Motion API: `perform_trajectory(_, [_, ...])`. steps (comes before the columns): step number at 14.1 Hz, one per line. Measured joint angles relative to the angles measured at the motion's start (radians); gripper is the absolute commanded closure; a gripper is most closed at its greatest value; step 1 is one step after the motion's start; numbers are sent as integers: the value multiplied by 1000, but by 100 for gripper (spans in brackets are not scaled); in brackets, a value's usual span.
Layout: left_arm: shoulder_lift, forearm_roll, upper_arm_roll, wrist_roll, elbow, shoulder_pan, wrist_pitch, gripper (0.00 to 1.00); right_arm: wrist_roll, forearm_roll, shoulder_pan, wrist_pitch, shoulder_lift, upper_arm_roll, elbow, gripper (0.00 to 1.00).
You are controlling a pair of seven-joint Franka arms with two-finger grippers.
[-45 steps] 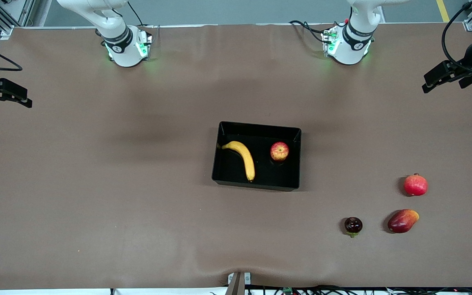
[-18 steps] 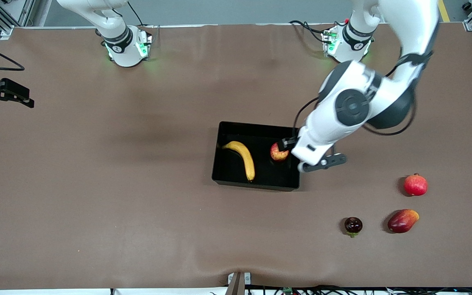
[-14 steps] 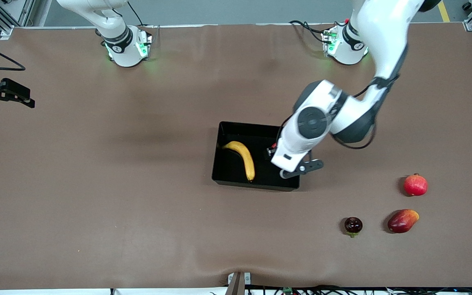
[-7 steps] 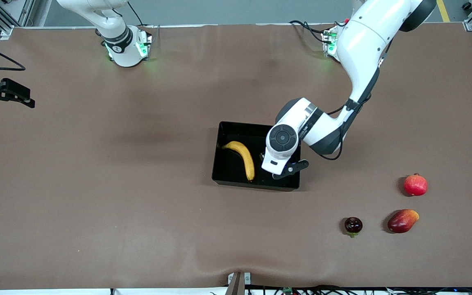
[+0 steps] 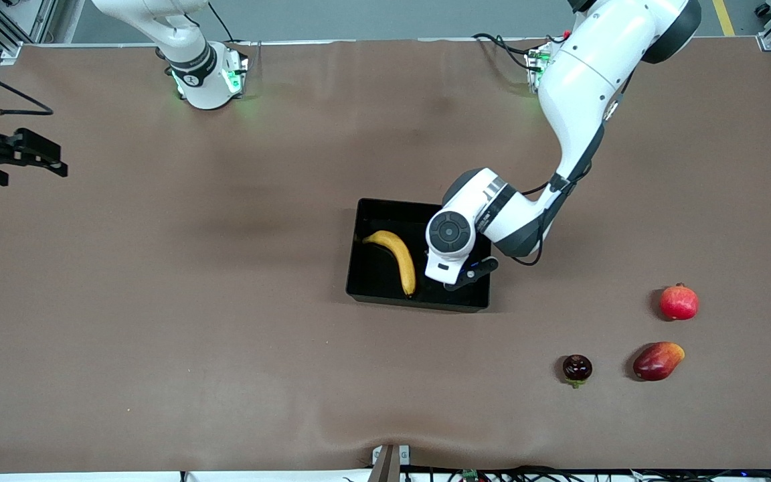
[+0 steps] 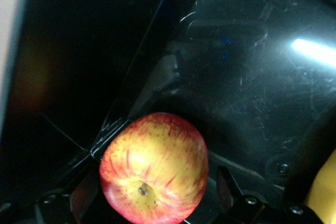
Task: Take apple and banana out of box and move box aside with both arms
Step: 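Lower the left gripper into the box and grasp the apple, then carry the apple out with the left gripper while the right gripper advances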
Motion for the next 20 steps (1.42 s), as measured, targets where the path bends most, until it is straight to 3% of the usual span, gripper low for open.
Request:
perform_trajectory(3, [5, 0, 0, -1, 0, -3, 0, 87, 0, 0, 29, 12, 3, 0, -4, 0])
perform_trajectory(4, [4, 0, -1, -1, 2, -3, -1, 100, 0, 0, 36, 17, 4, 0, -6, 0])
perform_trajectory(9, [-22, 6, -2, -1, 56, -3, -13, 100, 0, 1, 72, 53, 21, 1, -8, 0])
perform_trajectory(12, [-112, 7, 0, 55, 106, 18, -87, 100, 0, 1, 106, 82, 43, 1, -9, 0])
perform_trajectory(16, [-263, -18, -1, 250, 110, 166, -160, 100, 0, 1, 154, 111, 66, 2, -9, 0])
perform_trajectory(20, [-281, -27, 0, 425, 64, 340, -193, 100, 37, 30, 203, 146, 93, 2, -9, 0])
